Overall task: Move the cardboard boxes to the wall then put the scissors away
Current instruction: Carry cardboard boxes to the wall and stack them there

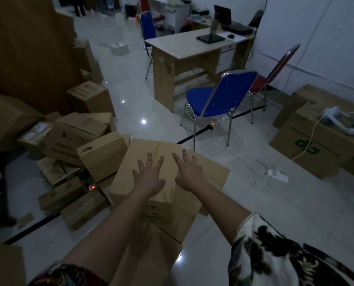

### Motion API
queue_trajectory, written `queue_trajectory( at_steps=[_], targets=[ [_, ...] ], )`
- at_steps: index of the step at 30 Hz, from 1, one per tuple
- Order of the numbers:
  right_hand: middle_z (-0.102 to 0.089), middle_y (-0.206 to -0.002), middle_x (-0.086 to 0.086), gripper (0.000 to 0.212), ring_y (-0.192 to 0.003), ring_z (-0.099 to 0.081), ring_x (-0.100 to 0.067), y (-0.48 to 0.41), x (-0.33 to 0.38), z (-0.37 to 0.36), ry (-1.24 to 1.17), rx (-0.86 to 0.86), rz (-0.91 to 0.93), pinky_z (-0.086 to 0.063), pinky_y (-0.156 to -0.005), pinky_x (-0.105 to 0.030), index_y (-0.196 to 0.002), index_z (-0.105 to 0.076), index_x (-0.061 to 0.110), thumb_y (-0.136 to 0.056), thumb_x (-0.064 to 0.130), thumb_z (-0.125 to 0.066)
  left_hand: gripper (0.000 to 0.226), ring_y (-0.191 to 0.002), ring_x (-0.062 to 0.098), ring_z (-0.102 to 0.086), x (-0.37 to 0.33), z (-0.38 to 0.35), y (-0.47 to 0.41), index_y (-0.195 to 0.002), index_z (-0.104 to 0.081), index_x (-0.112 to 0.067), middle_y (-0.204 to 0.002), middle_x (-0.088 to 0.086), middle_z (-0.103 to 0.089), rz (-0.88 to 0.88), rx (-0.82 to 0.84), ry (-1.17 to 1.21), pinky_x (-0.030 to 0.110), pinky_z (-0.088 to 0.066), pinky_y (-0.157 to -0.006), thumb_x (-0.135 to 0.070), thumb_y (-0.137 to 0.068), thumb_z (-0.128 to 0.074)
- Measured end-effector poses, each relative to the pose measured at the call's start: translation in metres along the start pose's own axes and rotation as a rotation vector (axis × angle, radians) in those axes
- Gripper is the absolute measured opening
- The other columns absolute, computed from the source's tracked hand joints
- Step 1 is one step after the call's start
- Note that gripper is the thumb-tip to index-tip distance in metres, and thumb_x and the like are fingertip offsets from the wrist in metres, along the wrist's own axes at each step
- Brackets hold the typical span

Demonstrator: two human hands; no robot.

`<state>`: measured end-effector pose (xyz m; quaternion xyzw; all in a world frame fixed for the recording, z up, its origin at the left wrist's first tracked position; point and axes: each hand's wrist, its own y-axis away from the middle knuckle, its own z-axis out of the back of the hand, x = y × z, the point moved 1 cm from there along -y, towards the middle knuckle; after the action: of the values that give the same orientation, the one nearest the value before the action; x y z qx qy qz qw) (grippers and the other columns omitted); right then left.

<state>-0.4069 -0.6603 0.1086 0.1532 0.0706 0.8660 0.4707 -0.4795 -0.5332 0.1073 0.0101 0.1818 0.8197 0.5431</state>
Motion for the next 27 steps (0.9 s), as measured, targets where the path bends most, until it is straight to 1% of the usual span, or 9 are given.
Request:
queue_trajectory(
  at_steps=[3, 9, 12, 17, 21, 27],
  targets=[
    [0.018, -0.162, -0.003, 0.087, -0.148, -0.004, -0.038, -0.009, -0.004, 0.007, -0.016, -0.006, 0.013, -0.027, -0.110, -0.057, -0.156, 0.002, 0.031, -0.093, 0.020, -0.057, 0.084, -0.146, 0.043, 0.010, 0.000, 0.002, -0.004, -0.153, 0.009, -0.037, -0.159, 0.006, 0.025, -0.005, -0.019, -0.013, 0.059, -0.015, -0.114, -0.039, -0.096, -0.052],
    [0.021, -0.161, -0.003, 0.089, -0.148, 0.000, -0.039, -0.036, -0.021, 0.020, 0.042, 0.008, 0.124, -0.026, -0.111, -0.057, -0.156, 0.004, 0.030, -0.093, 0.022, -0.059, 0.084, -0.145, 0.043, 0.013, -0.012, 0.008, -0.023, -0.153, 0.007, -0.037, -0.158, 0.005, 0.026, 0.088, -0.044, 0.034, 0.060, -0.012, -0.114, -0.035, -0.094, -0.054],
    [0.021, -0.161, -0.003, 0.090, -0.148, -0.002, -0.039, -0.058, -0.041, 0.035, 0.064, 0.005, 0.193, -0.025, -0.112, -0.056, -0.156, 0.006, 0.030, -0.094, 0.023, -0.058, 0.083, -0.145, 0.043, 0.013, -0.036, 0.015, -0.041, -0.154, 0.005, -0.036, -0.159, 0.004, 0.025, 0.158, -0.076, 0.095, 0.059, -0.012, -0.114, -0.034, -0.094, -0.054],
    [0.018, -0.162, -0.003, 0.089, -0.148, -0.002, -0.039, -0.083, -0.079, 0.050, 0.046, 0.032, 0.274, -0.024, -0.111, -0.059, -0.155, 0.004, 0.032, -0.093, 0.016, -0.056, 0.082, -0.146, 0.042, 0.013, -0.082, 0.011, -0.066, -0.154, 0.004, -0.036, -0.159, 0.004, 0.024, 0.227, -0.095, 0.135, 0.060, -0.011, -0.114, -0.034, -0.095, -0.054],
    [0.018, -0.162, -0.004, 0.089, -0.148, -0.003, -0.039, -0.101, -0.108, 0.051, 0.087, 0.079, 0.316, -0.025, -0.111, -0.058, -0.156, 0.004, 0.031, -0.094, 0.023, -0.059, 0.084, -0.146, 0.042, 0.011, -0.108, 0.000, -0.080, -0.153, 0.005, -0.037, -0.159, 0.004, 0.024, 0.283, -0.077, 0.133, 0.059, -0.014, -0.114, -0.035, -0.094, -0.055],
    [0.018, -0.162, -0.006, 0.090, -0.148, -0.004, -0.039, -0.135, -0.121, 0.044, 0.089, 0.121, 0.331, -0.026, -0.112, -0.056, -0.156, 0.005, 0.029, -0.093, 0.024, -0.060, 0.084, -0.146, 0.043, 0.010, -0.108, -0.007, -0.104, -0.153, 0.006, -0.036, -0.160, 0.005, 0.023, 0.337, -0.029, 0.125, 0.060, -0.015, -0.114, -0.035, -0.094, -0.054]
  ],
)
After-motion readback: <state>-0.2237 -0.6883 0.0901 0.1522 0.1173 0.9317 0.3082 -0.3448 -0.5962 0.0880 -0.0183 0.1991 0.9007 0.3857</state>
